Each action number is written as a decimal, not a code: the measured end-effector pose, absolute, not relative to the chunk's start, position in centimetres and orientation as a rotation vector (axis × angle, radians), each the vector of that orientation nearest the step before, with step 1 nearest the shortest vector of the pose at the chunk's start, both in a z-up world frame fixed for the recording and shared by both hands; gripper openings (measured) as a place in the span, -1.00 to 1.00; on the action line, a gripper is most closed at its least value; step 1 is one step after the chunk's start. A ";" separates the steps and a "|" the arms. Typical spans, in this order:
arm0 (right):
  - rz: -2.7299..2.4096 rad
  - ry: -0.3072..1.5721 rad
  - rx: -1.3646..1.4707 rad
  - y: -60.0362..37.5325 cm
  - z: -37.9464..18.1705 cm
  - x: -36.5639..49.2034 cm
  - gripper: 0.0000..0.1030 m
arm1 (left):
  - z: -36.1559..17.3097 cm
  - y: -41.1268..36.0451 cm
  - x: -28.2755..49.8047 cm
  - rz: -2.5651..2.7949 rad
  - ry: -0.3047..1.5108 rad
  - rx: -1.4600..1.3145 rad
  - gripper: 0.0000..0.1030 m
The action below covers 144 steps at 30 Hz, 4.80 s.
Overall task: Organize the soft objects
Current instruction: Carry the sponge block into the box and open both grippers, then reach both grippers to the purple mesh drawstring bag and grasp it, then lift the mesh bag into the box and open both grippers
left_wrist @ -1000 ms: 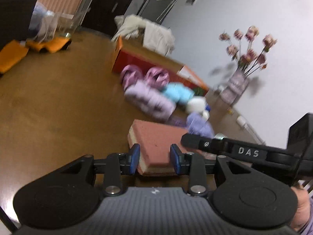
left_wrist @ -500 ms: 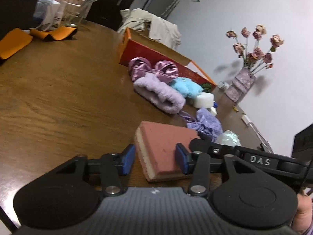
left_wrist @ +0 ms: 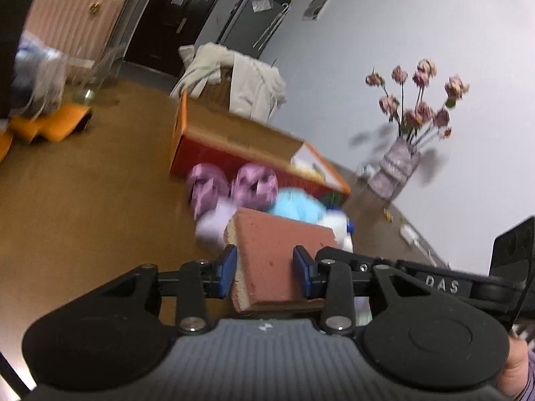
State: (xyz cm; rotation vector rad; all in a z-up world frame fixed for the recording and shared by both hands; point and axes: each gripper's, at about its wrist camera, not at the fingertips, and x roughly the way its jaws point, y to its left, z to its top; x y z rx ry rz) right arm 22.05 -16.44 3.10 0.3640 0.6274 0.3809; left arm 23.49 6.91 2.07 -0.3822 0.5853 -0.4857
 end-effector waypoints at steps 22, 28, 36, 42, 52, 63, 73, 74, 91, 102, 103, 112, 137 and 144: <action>0.325 0.900 0.447 -18.2 0.2 63.2 -0.40 | 2.1 0.0 60.1 -0.228 0.783 -0.179 -0.25; 0.315 0.927 0.436 -17.7 -1.0 64.2 -0.29 | 4.0 -0.1 59.4 -0.212 0.734 -0.131 0.03; 0.353 0.791 0.385 -18.1 7.8 57.2 -0.13 | 10.5 0.5 53.2 -0.196 0.655 -0.077 0.19; 0.430 0.689 0.320 -19.0 15.4 47.8 0.09 | 15.7 0.8 44.4 -0.203 0.563 -0.022 0.43; 0.509 0.571 0.223 -22.0 19.7 31.5 0.21 | 18.2 1.5 28.2 -0.237 0.443 0.041 0.56; 0.415 0.376 0.168 -25.0 11.8 14.5 0.41 | 9.5 3.0 13.4 -0.203 0.366 -0.054 0.76; 0.320 0.484 0.208 -27.1 3.8 11.2 0.42 | 4.7 0.7 11.7 -0.242 0.452 -0.036 0.80; 0.311 0.490 0.214 -27.2 3.4 11.9 0.42 | 4.5 0.2 12.5 -0.258 0.467 -0.045 0.80; 0.347 0.647 0.339 -28.6 -2.8 25.0 0.39 | -2.0 -5.6 25.0 -0.416 0.742 -0.227 -0.32; 0.476 0.691 0.510 -29.1 -4.5 27.8 -0.13 | -2.7 -5.5 27.0 -0.431 0.786 -0.265 -0.49; 0.482 0.685 0.517 -29.2 -4.4 27.6 -0.23 | -2.6 -5.5 27.0 -0.432 0.787 -0.264 -0.50; 0.454 0.588 0.434 -28.8 -0.2 24.2 -0.47 | 1.0 -5.8 24.3 -0.483 0.696 -0.246 -0.64; 0.340 0.589 0.267 -30.0 8.8 53.1 -0.50 | 8.5 -11.0 54.8 -0.451 0.714 -0.183 -0.69; 0.224 0.725 0.198 -29.5 3.0 60.6 -0.41 | 2.9 -12.3 62.6 -0.368 0.848 -0.205 -0.68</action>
